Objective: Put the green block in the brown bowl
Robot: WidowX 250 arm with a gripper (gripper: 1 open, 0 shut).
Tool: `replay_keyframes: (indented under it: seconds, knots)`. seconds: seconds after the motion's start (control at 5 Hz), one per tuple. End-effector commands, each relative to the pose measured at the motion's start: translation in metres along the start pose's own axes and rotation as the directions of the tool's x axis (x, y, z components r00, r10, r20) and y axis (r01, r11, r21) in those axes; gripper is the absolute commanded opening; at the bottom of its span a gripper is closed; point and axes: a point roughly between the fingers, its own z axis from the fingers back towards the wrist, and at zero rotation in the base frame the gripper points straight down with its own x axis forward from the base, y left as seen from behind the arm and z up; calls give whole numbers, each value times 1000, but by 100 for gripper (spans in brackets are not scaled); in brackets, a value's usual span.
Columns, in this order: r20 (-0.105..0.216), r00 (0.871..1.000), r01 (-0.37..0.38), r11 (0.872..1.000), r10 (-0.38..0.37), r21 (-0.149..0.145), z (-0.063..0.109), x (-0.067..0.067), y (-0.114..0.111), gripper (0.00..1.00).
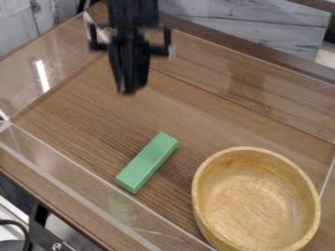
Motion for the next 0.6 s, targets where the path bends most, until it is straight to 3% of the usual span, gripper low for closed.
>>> replay_keyframes:
  seconds: [0.0, 0.4]
  knots:
    - [88, 996, 30, 999, -32, 24, 15, 9, 1, 0]
    - [93, 992, 87, 995, -91, 44, -5, 22, 6, 0]
